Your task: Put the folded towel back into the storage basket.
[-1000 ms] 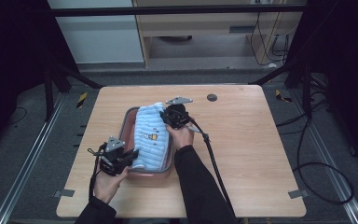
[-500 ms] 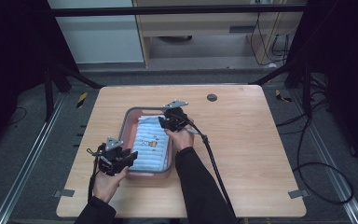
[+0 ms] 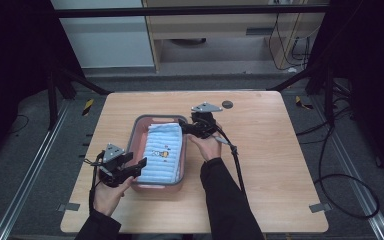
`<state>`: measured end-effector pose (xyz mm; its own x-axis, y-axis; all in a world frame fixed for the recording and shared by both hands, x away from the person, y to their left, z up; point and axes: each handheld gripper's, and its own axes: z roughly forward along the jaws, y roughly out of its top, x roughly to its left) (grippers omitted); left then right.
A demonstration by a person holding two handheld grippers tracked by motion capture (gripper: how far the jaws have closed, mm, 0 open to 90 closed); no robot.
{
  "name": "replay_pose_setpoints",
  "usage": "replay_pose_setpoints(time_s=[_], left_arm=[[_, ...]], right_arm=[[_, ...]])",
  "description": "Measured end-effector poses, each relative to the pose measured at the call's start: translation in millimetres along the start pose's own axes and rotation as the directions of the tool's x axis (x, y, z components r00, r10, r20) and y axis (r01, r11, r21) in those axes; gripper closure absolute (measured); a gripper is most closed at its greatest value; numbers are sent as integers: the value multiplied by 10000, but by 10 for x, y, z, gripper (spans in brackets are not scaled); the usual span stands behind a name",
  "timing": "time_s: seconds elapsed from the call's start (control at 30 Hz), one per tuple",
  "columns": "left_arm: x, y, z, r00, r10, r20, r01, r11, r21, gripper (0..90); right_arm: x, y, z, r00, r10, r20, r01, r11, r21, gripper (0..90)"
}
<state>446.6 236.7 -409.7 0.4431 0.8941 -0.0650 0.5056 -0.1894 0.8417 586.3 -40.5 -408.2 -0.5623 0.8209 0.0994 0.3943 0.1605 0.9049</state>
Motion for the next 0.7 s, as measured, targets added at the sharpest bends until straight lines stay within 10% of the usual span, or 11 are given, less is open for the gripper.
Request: replay_pose_setpoints(time_s=[0.7], left_arm=[[221, -21, -133, 9990, 370, -266, -382, 9983, -435, 266]], right_arm=[[-582, -277, -1028, 9992, 204, 339, -187, 9986, -487, 205]])
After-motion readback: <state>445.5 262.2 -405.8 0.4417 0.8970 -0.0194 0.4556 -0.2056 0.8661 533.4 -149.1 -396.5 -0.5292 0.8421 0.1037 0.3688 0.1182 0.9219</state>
